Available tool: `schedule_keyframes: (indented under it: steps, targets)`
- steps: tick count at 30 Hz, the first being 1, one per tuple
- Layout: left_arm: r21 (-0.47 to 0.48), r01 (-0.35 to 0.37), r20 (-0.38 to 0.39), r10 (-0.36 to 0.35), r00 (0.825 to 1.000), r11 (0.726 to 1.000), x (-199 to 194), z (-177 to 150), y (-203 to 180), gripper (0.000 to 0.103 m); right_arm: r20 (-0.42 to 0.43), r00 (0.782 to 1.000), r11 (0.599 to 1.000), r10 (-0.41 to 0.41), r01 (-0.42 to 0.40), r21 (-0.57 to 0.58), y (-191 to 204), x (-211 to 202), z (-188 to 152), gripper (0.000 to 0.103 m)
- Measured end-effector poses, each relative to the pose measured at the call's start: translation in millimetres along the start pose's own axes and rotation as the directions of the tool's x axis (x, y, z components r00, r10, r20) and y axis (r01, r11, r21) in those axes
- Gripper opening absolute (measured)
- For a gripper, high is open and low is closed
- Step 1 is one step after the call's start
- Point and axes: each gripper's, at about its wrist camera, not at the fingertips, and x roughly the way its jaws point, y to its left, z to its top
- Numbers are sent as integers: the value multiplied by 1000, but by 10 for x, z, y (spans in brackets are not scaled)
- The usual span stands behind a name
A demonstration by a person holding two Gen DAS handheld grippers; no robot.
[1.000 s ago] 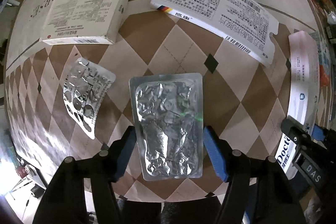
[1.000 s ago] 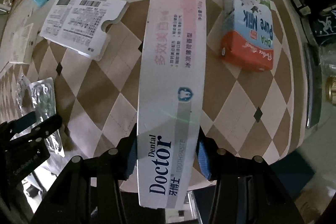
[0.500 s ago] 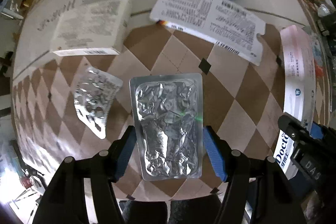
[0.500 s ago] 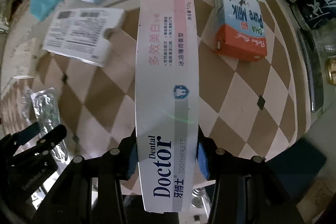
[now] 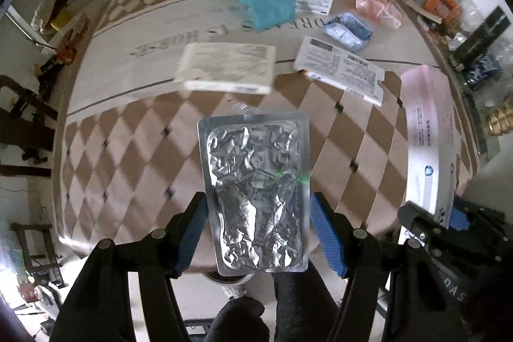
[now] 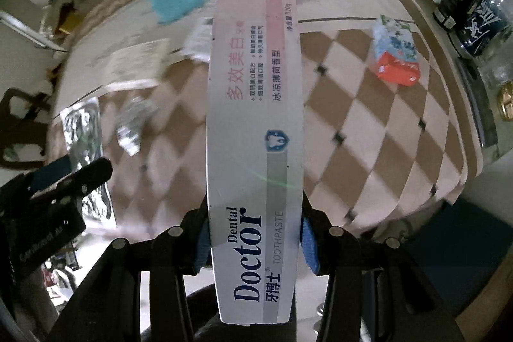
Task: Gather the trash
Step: 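Carry the blister pack and toothpaste box to the white bin and release both, then raise both tools from the bin back toward the table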
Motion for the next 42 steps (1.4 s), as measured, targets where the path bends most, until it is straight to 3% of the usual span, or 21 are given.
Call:
schedule_keyframes:
  steps: [5,8,12,15,19,24,27,29,30,31,33,35,37,40,42]
  targets:
    - [-7,51,9,-50,999,999,-221,-743,503,62,19,999,999,34,-34,-23,417,-324,-759,48]
    - [-19,72,-51,-73,996,997,-130,-1227,787,62,-25,998,998,59,-59,-20,607,-395,-1415,48]
    - [-69,77,-188,-89,978,995,339,-1833,1078,62,-156,984,996,89,-91,-8,985,-87,-2139,48]
    - [-111,85,-270,-112,956,990,878,-2101,1233,62,-285,953,994,102,-105,4,1112,491,-2611,48]
    - [-176,86,-352,-144,925,981,1898,-2279,1452,62,-395,912,993,110,-113,17,1146,1357,-3062,48]
    - [-230,117,-417,-207,885,966,3112,-2407,1678,63,-491,861,991,132,-134,31,1140,2662,-3278,48]
    - [-235,114,-429,-208,879,965,3644,-2498,1763,64,-545,826,987,144,-159,20,1168,3592,-3271,48]
    - [-239,107,-431,-204,879,965,3898,-2546,1778,73,-564,813,987,145,-160,22,1180,4005,-3274,49]
    - [-250,108,-431,-211,877,962,3952,-2588,1791,84,-577,806,988,134,-154,13,1203,4224,-3289,51]
    - [-262,102,-432,-211,877,960,4018,-2615,1801,91,-583,803,989,125,-146,11,1202,4436,-3302,63]
    - [-270,88,-426,-201,882,959,3994,-2717,1925,94,-576,808,991,121,-132,22,1160,4683,-3300,80]
    - [-270,46,-417,-160,895,962,3956,-2782,1978,95,-542,835,994,97,-110,8,1117,4737,-3255,87]
    - [-272,13,-391,-123,912,962,3858,-2845,2026,95,-500,865,998,38,-61,-28,1100,4720,-3214,103]
    - [-253,-57,-365,-41,930,966,3632,-2903,2007,95,-422,904,996,-63,33,-79,1145,4519,-3173,103]
    - [-238,-86,-355,-4,935,967,3457,-2957,2054,95,-395,913,993,-99,65,-98,1185,4368,-3162,103]
